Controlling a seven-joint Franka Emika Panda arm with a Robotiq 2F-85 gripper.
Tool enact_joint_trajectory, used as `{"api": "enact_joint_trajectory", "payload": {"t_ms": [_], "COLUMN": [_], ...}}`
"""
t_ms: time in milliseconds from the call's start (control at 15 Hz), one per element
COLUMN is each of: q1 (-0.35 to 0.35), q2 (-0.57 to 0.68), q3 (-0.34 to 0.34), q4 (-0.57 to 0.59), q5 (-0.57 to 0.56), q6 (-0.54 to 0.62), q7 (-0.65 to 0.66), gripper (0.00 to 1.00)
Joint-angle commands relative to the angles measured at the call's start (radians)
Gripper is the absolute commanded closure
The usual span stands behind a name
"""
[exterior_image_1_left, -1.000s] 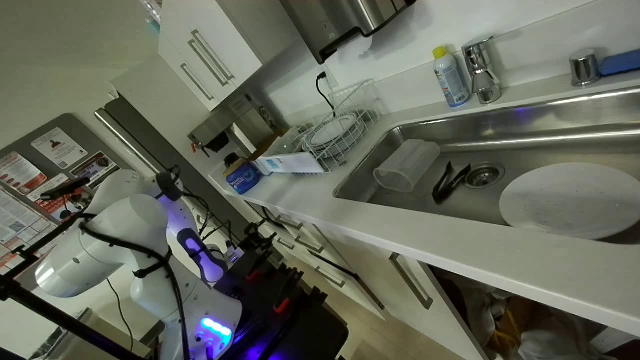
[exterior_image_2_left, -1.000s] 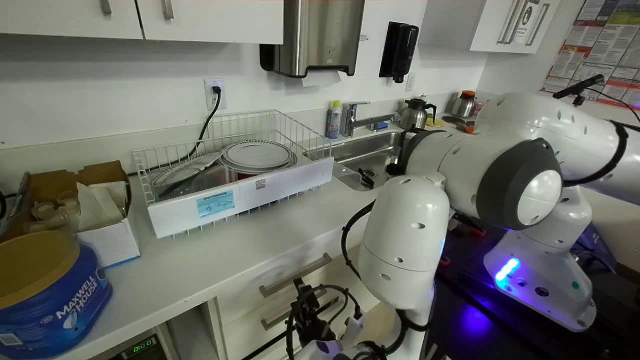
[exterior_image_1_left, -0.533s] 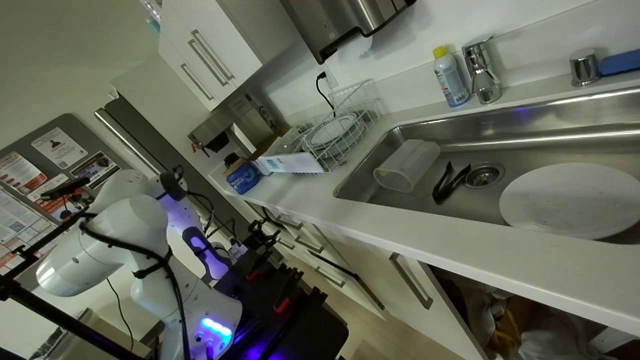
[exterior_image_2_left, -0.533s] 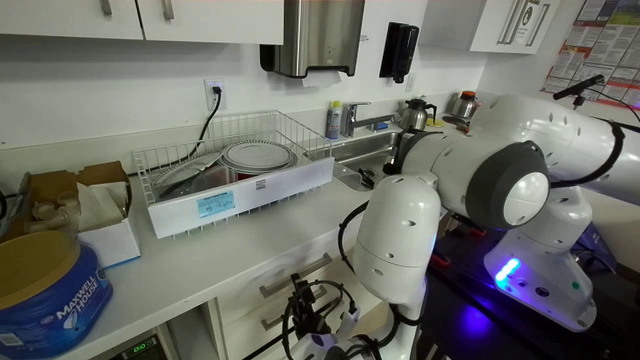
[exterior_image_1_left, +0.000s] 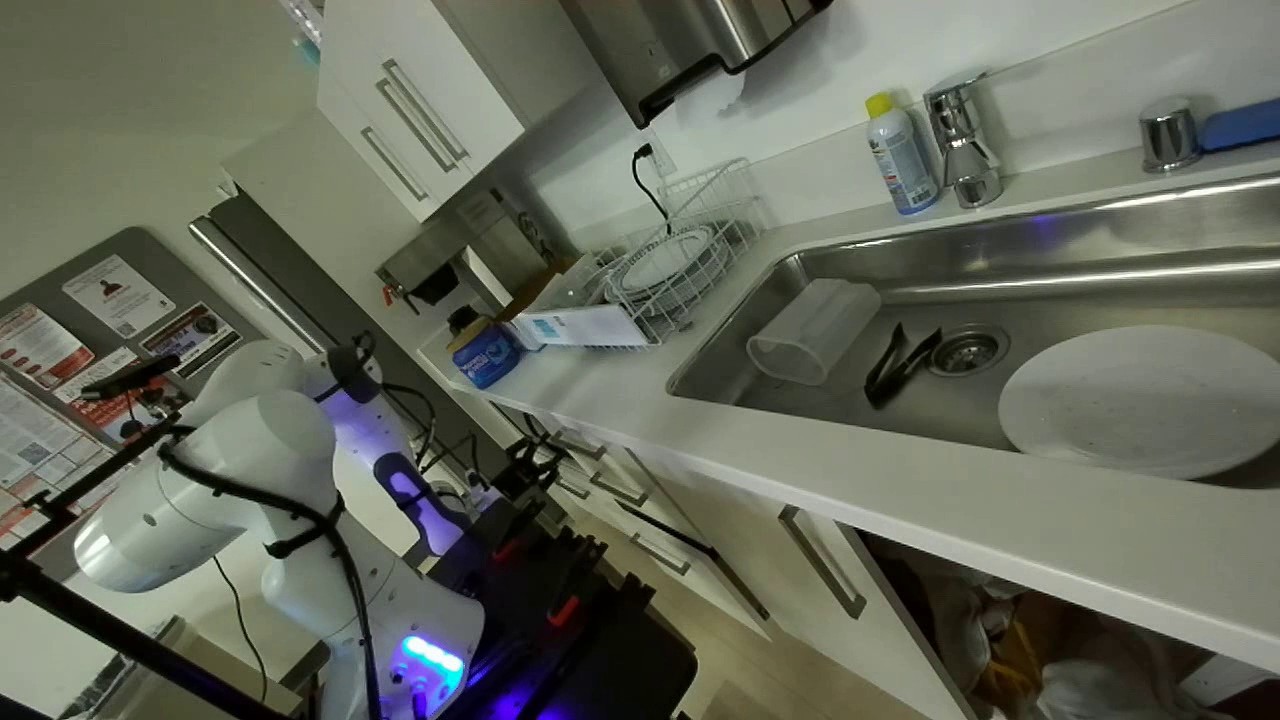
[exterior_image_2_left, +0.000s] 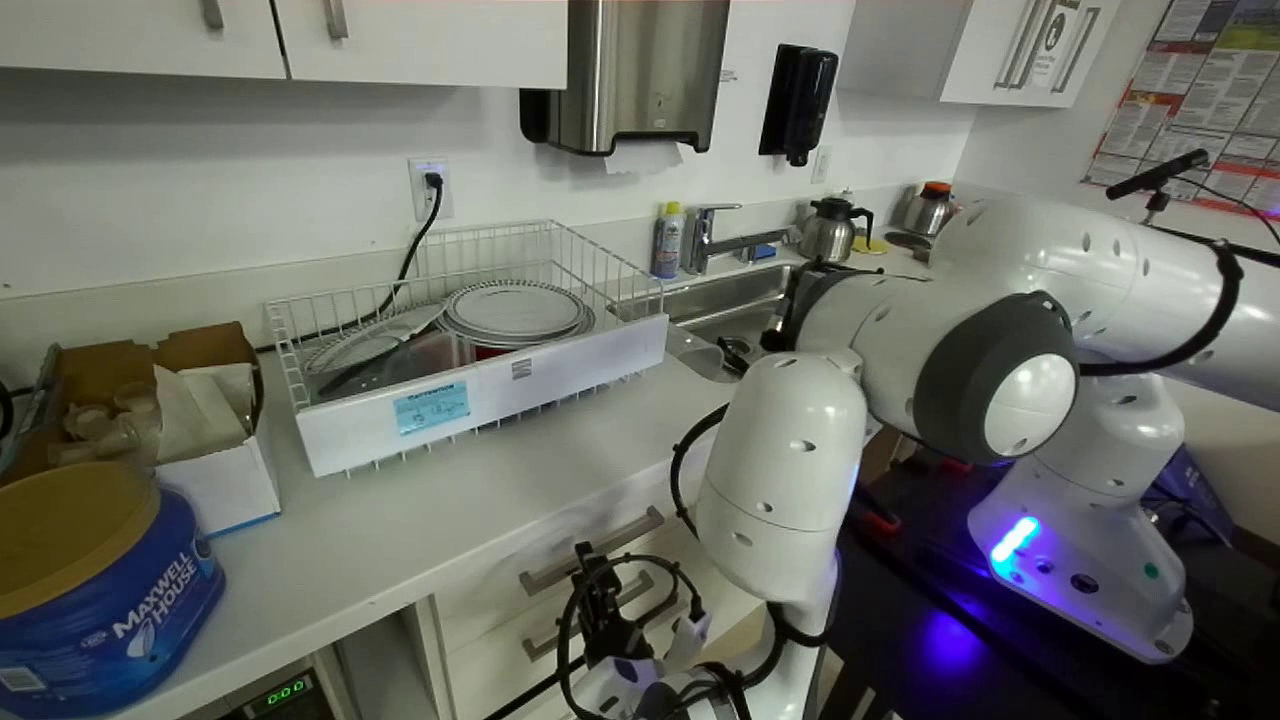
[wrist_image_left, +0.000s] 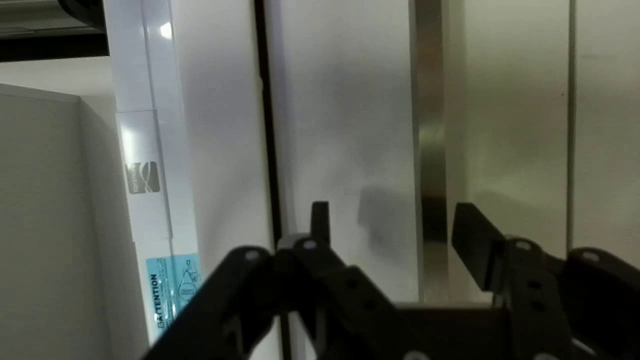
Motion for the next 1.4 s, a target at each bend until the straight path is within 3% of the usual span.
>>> {"api": "enact_joint_trajectory", "payload": {"t_ms": [0,333,1067,1133,1200,1333], "q1": [-0.012,-0.01,-0.003,-0.002,0.0,0.005], "q2": [0.026,0.046,0.04,0.039,0.037,0.033], "q3": [0.012,0.016,0.048,0.057,0.064,0.08], "q4": [0.032,0.051,0.033,0.033,0.032,0.033], "q5": [-0.01,-0.005,0.024,0.026,0.026,0.032], "q6": [-0.039,-0.044,-0.109,-0.106,-0.102,-0.098], "q7": [-0.029,-0.033,-0.017,-0.019,-0.021,-0.034], "gripper": [0.66,0.99,1.0,0.74,0.73,0.6]}}
